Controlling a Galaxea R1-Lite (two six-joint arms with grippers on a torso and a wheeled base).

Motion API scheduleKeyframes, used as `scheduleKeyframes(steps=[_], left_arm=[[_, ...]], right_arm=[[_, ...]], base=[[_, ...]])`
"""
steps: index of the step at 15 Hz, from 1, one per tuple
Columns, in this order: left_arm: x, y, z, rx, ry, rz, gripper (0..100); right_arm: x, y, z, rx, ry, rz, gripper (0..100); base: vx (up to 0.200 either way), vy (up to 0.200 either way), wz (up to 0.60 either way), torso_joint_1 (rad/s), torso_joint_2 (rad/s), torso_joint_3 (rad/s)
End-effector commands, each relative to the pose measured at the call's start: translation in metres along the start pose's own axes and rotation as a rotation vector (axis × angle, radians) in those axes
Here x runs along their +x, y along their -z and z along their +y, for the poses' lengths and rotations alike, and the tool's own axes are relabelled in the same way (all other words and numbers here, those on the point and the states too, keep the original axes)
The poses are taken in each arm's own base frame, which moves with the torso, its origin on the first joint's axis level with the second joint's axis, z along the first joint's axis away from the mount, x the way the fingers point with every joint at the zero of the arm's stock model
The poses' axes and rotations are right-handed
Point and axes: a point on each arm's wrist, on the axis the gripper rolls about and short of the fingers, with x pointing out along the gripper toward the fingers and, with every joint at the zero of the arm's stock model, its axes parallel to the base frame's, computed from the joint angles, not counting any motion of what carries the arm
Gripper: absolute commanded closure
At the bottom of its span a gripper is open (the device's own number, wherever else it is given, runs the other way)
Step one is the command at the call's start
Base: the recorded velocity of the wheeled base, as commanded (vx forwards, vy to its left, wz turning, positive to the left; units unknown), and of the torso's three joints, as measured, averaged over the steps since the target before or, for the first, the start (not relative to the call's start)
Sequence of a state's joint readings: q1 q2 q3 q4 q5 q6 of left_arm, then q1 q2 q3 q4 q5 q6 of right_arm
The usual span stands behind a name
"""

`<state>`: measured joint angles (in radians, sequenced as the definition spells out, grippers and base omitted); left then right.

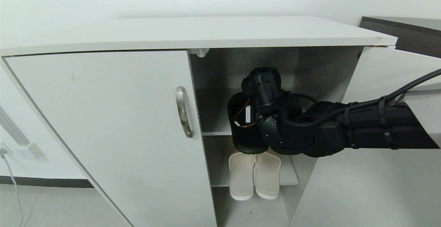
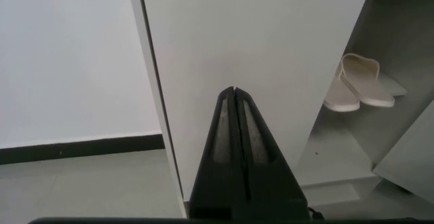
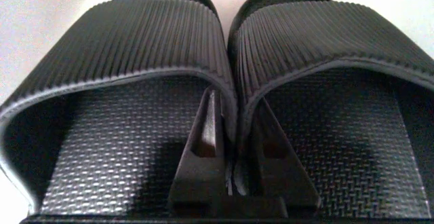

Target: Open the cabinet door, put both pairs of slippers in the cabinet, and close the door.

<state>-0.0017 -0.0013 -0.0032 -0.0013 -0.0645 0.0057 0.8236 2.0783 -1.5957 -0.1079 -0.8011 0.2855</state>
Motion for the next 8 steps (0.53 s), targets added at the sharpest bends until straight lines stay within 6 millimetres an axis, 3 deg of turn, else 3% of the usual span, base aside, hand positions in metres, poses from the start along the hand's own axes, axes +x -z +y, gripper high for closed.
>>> scheduleKeyframes(steps=[1,7,8], left_arm=[[0.0,0.0,0.0,0.0,0.0,0.001,100],[0.0,0.0,0.0,0.0,-0.002,0.001,100],[0.0,0.0,0.0,0.0,-0.002,0.001,100]], right_arm=[[0.009,-0.003,0.007,0.004,0.003,-0.004,100],[0.021,0.001,0.014,0.012,0.007,-0.008,100],[0.022,0.002,0.014,0.014,0.009,-0.008,0]], base=[[0.0,0.0,0.0,0.0,0.0,0.0],[0.0,0.0,0.0,0.0,0.0,0.0],[0.0,0.0,0.0,0.0,0.0,0.0]])
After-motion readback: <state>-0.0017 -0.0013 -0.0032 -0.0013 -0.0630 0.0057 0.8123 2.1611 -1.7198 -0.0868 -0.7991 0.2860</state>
